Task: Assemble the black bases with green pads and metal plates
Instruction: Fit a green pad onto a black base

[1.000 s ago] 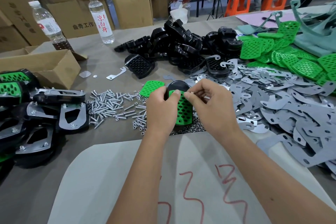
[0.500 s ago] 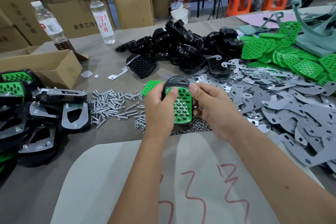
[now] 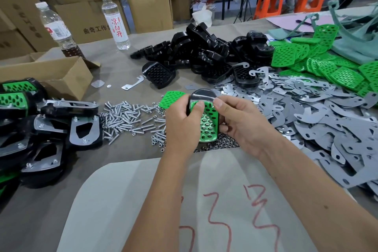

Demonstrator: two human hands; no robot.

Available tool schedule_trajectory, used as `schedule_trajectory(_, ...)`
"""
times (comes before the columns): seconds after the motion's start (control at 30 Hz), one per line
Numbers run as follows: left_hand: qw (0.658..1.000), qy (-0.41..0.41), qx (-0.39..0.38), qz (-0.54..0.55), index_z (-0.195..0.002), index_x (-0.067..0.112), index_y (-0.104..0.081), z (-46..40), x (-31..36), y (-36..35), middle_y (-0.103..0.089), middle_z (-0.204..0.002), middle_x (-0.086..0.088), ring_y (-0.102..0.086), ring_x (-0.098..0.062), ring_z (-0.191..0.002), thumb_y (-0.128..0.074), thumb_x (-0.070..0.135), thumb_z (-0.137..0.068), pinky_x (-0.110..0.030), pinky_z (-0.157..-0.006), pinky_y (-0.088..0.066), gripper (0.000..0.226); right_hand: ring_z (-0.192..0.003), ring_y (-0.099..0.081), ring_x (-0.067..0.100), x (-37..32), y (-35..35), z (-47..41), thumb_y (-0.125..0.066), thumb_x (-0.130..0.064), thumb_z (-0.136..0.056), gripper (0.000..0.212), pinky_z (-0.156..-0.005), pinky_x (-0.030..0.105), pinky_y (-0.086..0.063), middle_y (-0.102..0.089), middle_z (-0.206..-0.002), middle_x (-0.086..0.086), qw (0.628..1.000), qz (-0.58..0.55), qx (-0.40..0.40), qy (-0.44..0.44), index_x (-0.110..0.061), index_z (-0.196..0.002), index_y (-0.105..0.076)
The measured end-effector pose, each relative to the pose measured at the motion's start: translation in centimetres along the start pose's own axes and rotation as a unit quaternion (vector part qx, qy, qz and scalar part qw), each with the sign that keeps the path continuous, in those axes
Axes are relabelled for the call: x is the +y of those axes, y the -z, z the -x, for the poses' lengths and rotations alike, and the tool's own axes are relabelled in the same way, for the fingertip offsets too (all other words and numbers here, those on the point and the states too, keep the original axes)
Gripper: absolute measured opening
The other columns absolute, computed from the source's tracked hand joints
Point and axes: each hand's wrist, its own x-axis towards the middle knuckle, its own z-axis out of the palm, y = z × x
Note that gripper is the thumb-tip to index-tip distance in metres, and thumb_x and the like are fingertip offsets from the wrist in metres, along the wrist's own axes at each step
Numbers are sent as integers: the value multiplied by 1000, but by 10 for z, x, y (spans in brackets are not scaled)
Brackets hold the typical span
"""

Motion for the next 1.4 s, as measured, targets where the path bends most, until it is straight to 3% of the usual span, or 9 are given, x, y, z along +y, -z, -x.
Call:
schedule_trajectory(0.13, 999, 26, 4, 24, -93, 10, -71, -2, -2, 1, -70, -90, -21, -64, -46, -88, -58, 29, -86, -63, -81, -53, 24, -70, -52, 10, -1, 2, -1, -66, -25, -94, 27, -54, 18, -41, -68, -91, 5, 1000, -16, -7, -8, -5, -108, -75)
schedule_trajectory(0.7, 999, 20, -11, 35, -91, 20, -74, 3, -1, -6, -75, -85, -8, -70, -36, -85, -57, 27, -87, -56, -78, -58, 18, -63, -50, 7, 6, 4, -6, -63, -9, -100, 24, -48, 17, -34, -68, -87, 3, 999, -18, 32, 8, 0, -120, -73)
schedule_trajectory(0.8, 999, 24, -18, 25, -88, 8, -70, 0, -1, -4, -70, -83, -17, -65, -41, -80, -57, 32, -90, -56, -75, -57, 27, -59, -47, 6, 9, 5, -6, -62, -12, -101, 22, -49, 16, -36, -68, -83, 0, 999, -17, 41, 27, -2, -117, -74)
schedule_trajectory(0.87, 999, 32, 1, 22, -79, 3, -61, -2, 2, -3, -62, -71, -9, -58, -28, -68, -52, 40, -96, -46, -69, -52, 42, -51, -43, 4, 11, 5, -7, -65, -15, -100, 17, -50, 21, -36, -70, -83, 1, 996, 0, 82, 41, -6, -110, -76)
schedule_trajectory(0.97, 989, 37, 95, -105, -82, 17, -70, -11, -4, 16, -69, -72, 10, -68, -16, -77, -55, 36, -99, -35, -72, -51, 30, -45, -54, 3, 8, 6, -6, -66, -15, -100, 12, -48, 22, -41, -75, -81, 1, 988, 12, 148, 50, -11, -98, -77)
schedule_trajectory(1.03, 962, 45, 77, -258, -92, 25, -73, -16, -11, 37, -71, -81, 11, -69, -20, -90, -67, 30, -93, -33, -81, -52, 8, -60, -70, 9, 5, 7, -5, -66, -11, -100, 12, -45, 21, -49, -79, -85, 3, 983, 6, 171, 63, -12, -96, -77)
schedule_trajectory(1.17, 916, 63, -56, -392, -101, 34, -74, -16, -16, 45, -70, -105, 0, -59, -27, -111, -82, 46, -82, -43, -101, -47, 25, -86, -77, 19, 9, 7, -7, -66, -17, -101, 14, -59, 32, -62, -81, -93, 3, 978, 87, 179, 63, -14, -97, -79)
schedule_trajectory(1.27, 924, 44, -68, -373, -90, 32, -70, -16, -17, 41, -69, -94, 3, -62, -24, -101, -82, 40, -85, -40, -90, -49, 15, -91, -77, 23, 13, 4, -7, -64, -22, -101, 17, -84, 51, -63, -81, -93, 1, 967, 167, 179, 71, -18, -97, -80)
schedule_trajectory(1.4, 936, 40, -48, -347, -82, 26, -67, -15, -22, 41, -65, -77, 8, -62, -20, -83, -79, 30, -89, -38, -77, -51, 15, -95, -75, 20, 11, 2, -7, -64, -27, -100, 18, -90, 50, -59, -79, -96, -3, 939, 256, 204, 107, -20, -109, -78)
